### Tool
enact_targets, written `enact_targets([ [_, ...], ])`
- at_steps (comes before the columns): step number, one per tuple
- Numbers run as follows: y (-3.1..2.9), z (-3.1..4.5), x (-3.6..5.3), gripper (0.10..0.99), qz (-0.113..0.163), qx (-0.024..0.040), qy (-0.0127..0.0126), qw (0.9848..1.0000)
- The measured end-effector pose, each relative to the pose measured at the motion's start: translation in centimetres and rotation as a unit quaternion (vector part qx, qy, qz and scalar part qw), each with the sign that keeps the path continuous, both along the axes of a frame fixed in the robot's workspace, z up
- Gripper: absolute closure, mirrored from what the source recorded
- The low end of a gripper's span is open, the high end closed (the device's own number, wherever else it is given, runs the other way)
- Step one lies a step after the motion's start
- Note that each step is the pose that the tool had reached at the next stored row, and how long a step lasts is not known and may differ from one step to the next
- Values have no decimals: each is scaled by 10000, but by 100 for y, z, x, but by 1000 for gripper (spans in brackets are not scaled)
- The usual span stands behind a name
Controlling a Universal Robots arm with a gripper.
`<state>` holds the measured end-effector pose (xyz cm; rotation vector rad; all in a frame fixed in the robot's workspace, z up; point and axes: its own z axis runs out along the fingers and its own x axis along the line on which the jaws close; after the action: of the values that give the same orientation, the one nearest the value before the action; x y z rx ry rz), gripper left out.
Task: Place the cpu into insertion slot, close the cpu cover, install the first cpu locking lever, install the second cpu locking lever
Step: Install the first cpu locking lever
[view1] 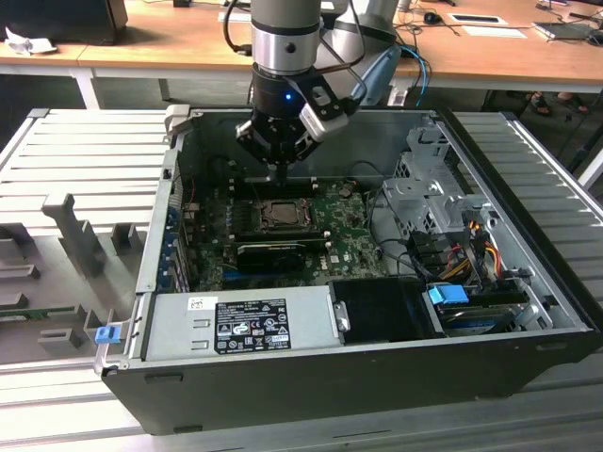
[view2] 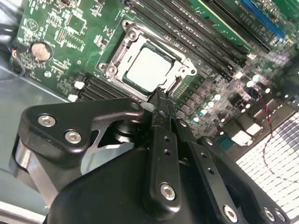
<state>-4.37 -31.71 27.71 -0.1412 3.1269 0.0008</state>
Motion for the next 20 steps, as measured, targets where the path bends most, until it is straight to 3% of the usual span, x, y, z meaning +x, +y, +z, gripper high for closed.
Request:
enact_targets([
  [8,0,0,-3,980,478,1,-2,9989],
  [10,0,-1,-99,980,475,9,-17,9989],
  [15,-1,-10,-104,980,132,7,-17,9999],
  [20,0,-14,-126,980,94,8,-22,10000],
])
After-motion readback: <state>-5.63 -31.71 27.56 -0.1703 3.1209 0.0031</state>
